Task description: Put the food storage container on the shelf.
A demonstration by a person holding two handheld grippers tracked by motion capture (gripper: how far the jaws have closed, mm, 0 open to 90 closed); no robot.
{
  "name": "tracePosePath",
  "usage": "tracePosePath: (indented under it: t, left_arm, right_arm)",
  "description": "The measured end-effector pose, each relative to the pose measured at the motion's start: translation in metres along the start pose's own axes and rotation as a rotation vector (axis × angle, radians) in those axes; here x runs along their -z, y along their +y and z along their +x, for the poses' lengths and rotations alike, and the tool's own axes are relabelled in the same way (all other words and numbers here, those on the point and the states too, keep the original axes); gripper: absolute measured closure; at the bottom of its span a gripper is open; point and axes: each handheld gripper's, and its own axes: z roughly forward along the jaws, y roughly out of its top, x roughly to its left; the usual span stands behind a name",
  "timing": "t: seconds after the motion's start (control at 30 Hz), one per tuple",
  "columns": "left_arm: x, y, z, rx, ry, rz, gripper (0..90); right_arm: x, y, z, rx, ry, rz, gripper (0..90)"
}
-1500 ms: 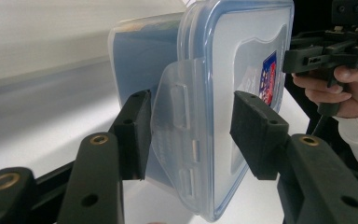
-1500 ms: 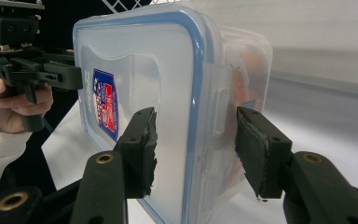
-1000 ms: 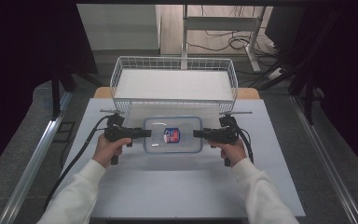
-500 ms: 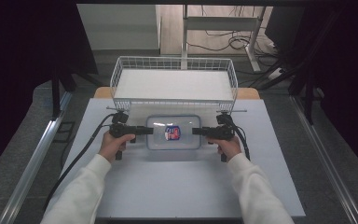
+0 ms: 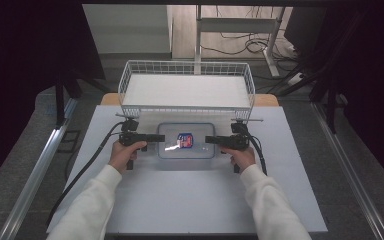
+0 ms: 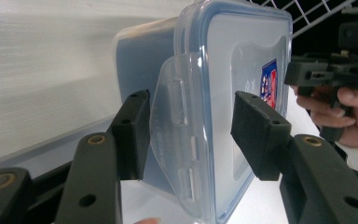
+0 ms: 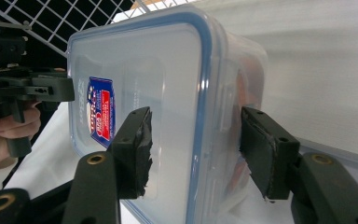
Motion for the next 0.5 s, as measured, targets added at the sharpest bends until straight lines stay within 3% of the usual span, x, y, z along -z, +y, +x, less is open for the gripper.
tracePosePath:
  t: [0.27,0.5]
  left_arm:
    - [-0.0038,0.0021,0.0069,0.031,0.012,-0.023,47.3]
    - [-0.0059,0.0013,0.0059,0.033,0.038,-0.042,46.1]
  right_arm:
    - [-0.0055,-0.0004,-0.0012,-0.051,-0.019,-0.034,42.3]
    - [-0.0090,-0.0013,-0.0017,-0.069,-0.034,-0.052,40.6]
